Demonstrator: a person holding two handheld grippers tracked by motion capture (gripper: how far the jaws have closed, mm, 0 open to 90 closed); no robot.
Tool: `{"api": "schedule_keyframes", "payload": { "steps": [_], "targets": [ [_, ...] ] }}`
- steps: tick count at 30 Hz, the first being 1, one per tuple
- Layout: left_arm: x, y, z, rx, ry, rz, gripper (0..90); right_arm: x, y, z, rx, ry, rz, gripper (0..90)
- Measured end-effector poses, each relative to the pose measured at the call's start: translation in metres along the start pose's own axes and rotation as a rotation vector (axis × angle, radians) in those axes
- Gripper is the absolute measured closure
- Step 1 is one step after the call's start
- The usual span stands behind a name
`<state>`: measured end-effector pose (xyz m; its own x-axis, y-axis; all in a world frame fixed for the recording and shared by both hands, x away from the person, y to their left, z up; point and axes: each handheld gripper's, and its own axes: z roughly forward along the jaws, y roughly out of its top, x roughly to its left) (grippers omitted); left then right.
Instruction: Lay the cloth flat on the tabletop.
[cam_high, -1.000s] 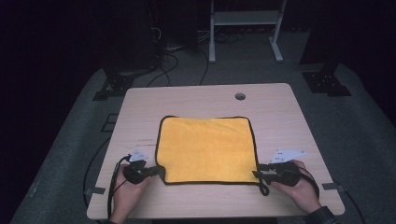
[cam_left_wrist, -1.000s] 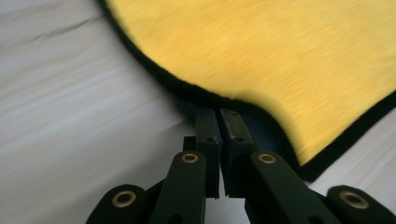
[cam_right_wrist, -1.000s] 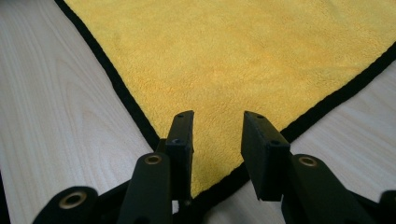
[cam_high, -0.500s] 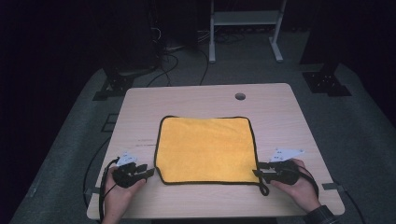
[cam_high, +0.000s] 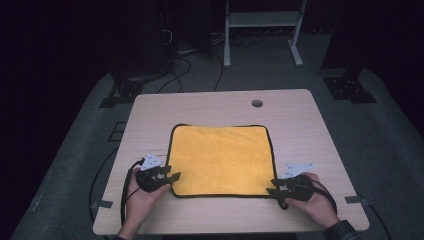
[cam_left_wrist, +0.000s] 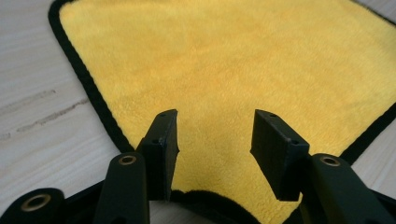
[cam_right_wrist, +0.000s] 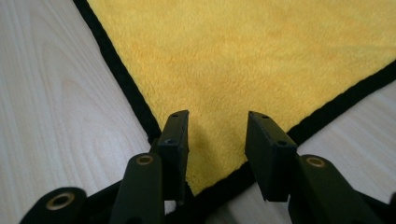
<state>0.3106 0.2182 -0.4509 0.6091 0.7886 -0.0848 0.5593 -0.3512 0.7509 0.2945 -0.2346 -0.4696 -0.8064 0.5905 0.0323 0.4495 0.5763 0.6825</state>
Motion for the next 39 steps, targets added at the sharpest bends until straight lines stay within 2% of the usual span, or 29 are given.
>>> {"api": "schedule_keyframes", "payload": {
  "steps": [4,8,16,19,21,24,27,29,33,36,39],
  "targets": [
    [0.007,-0.017,0.004,0.096,-0.008,-0.038,56.9,0.001,-0.002,0.001,0.013,0.001,-0.009,59.0],
    [0.002,-0.021,-0.002,0.108,-0.003,-0.032,59.3,0.004,-0.002,-0.001,0.024,-0.010,-0.016,59.2],
    [-0.012,-0.038,-0.018,0.106,-0.029,-0.022,59.2,0.013,-0.011,-0.008,0.027,0.001,-0.023,59.6],
    [-0.012,-0.038,-0.021,0.099,-0.047,-0.036,56.2,0.017,-0.014,-0.011,0.020,0.003,-0.024,59.2],
    [-0.009,-0.035,-0.021,0.070,-0.036,-0.028,53.1,0.016,-0.014,-0.011,0.010,0.007,-0.029,55.2],
    [-0.004,-0.029,-0.023,0.030,-0.038,-0.005,52.5,0.008,-0.011,-0.015,-0.041,-0.006,-0.007,50.4],
    [0.002,-0.023,-0.022,0.008,-0.023,0.005,50.0,-0.007,-0.011,-0.020,-0.090,-0.072,0.033,44.9],
    [0.007,-0.019,-0.020,-0.011,-0.014,-0.003,50.2,-0.017,-0.012,-0.022,-0.112,-0.114,0.069,43.0],
    [0.018,-0.012,-0.016,-0.042,0.021,-0.013,51.4,-0.042,-0.021,-0.024,-0.104,-0.211,0.159,40.2],
    [0.025,-0.006,-0.012,-0.032,0.057,-0.018,52.4,-0.052,-0.026,-0.024,-0.092,-0.248,0.197,38.7],
    [0.031,-0.001,-0.005,-0.028,0.073,-0.031,52.1,-0.060,-0.032,-0.023,-0.075,-0.278,0.225,38.5]
  ]
}}
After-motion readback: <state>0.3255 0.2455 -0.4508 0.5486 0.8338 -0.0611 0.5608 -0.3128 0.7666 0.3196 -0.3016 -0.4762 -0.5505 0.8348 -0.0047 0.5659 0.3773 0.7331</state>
